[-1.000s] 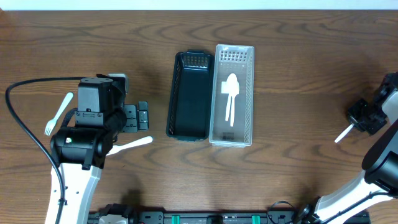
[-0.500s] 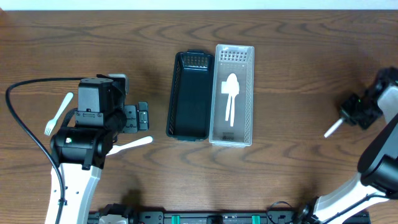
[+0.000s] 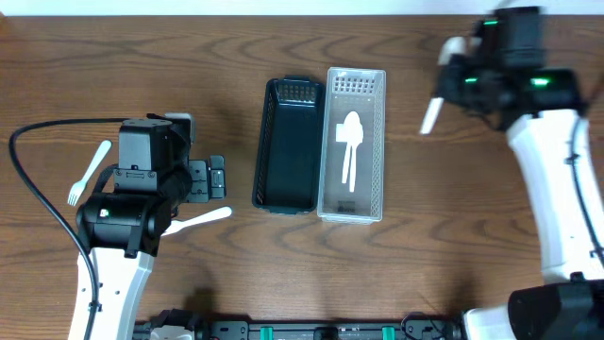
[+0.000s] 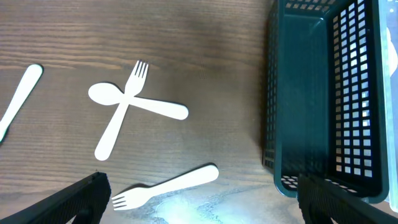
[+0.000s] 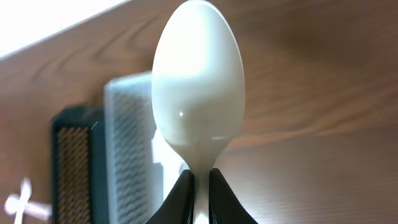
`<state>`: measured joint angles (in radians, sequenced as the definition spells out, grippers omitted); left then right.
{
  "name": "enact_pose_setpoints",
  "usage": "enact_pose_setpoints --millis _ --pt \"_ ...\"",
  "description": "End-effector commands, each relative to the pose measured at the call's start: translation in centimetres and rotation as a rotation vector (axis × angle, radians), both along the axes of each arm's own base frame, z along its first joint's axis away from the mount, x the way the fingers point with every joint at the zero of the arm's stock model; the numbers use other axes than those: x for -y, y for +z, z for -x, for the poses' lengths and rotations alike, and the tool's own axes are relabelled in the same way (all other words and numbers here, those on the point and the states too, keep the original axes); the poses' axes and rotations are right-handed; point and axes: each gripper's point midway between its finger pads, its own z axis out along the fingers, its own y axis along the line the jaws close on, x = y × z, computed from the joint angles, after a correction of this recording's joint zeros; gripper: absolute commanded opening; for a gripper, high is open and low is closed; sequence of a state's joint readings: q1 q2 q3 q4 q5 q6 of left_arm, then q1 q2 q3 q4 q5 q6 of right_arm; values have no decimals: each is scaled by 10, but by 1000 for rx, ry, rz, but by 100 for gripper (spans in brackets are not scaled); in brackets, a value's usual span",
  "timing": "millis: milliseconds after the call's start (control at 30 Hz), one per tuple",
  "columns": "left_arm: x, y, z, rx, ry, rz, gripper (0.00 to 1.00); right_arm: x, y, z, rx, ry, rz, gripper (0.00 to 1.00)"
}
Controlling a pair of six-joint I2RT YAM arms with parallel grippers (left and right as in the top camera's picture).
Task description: Pack container
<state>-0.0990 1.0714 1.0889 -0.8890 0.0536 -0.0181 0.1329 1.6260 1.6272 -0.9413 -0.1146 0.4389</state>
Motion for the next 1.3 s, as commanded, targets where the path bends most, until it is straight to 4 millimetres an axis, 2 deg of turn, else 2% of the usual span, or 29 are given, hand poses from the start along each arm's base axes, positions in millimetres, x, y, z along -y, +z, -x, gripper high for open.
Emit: enact_pose_setpoints --millis 0,133,200,333,433,500,600,667,800,900,967,1100,1167,1267 --pt "-1 7 0 13 -9 -5 98 -43 -27 0 -53 35 39 10" --pt "-1 5 3 1 -9 -7 98 -87 -66 5 -124 127 95 12" --pt "-1 5 3 -2 -9 -7 98 -103 -96 8 -191 154 113 12" --pt "-1 5 3 -2 -9 -7 98 -118 -148 14 -307 186 153 12" --pt "-1 5 3 -2 -9 -7 98 -121 -175 19 -369 195 176 12" --pt "-1 5 3 -2 -9 -7 98 -121 -186 21 -394 198 179 13" --pt "-1 5 3 -2 -9 -7 98 -121 -188 20 -395 207 183 25" --pt "-1 5 3 -2 -9 -7 98 -122 -187 20 -391 213 184 30" --pt "-1 5 3 -2 -9 -7 98 -122 -186 18 -384 219 185 30" --pt "-5 7 2 9 4 -22 98 -125 -171 7 -339 248 181 32" --pt "-7 12 3 26 10 -30 98 -124 -149 -4 -303 263 181 33" --pt "-9 32 6 53 27 -33 98 -110 -80 -31 -199 252 168 35" --pt "-21 42 12 33 104 -61 98 -89 -36 -45 -129 213 153 45" --pt "-47 48 22 -23 276 -120 98 -47 10 -55 -64 123 134 59"
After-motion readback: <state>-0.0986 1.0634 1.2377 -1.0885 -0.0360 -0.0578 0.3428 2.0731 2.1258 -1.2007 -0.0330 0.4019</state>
